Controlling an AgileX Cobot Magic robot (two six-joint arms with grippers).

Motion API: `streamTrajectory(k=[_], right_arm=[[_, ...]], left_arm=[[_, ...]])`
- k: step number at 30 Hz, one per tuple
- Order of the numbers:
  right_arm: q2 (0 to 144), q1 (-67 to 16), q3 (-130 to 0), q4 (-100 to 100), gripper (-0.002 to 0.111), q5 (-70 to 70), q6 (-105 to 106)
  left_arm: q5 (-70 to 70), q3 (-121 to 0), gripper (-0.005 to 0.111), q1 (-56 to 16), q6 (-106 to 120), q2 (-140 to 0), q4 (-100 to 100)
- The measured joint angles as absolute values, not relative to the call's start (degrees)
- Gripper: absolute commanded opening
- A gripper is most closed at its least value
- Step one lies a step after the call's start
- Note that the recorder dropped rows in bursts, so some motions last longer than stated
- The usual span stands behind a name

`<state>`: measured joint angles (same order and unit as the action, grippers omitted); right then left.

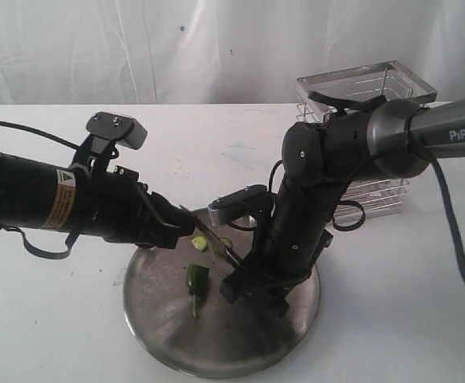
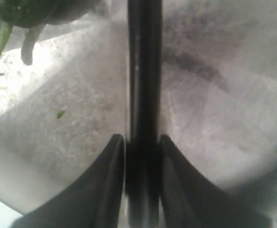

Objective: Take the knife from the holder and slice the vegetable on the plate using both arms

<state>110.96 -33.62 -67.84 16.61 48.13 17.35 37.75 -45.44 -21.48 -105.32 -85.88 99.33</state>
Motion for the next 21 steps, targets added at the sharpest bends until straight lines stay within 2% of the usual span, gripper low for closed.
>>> streamTrajectory(k=[3,7,9,11,14,19,21], right_arm=[[111.1,-33.6,-67.8,17.3,0.049,46.2,17.4],[111.0,-33.6,-67.8,17.8,0.051,44.3,17.4],[110.1,-33.6,-67.2,18.0,0.051,42.8,17.5],[107.9,-33.6,-65.8,18.3,0.049,40.5,17.5],[102.3,-33.6,-62.8,19.8,0.039,35.7,17.5],[89.9,-33.7,-55.6,23.5,0.002,26.3,17.5],[83.6,-34.5,-51.9,24.6,0.000,20.9,17.5]], left_arm=[[37.6,-45.4,0.040,-21.5,-106.2,-84.6,99.3],[37.3,-45.4,0.039,-21.5,-108.1,-83.0,99.3],[36.9,-45.4,0.032,-21.5,-109.0,-81.7,99.3],[36.6,-45.2,0.020,-21.5,-109.6,-80.0,99.3],[34.9,-44.3,0.000,-21.5,-110.1,-76.6,99.4],[28.6,-39.4,0.000,-21.5,-110.8,-67.2,98.4],[24.6,-36.1,0.000,-21.5,-110.3,-62.2,95.7]])
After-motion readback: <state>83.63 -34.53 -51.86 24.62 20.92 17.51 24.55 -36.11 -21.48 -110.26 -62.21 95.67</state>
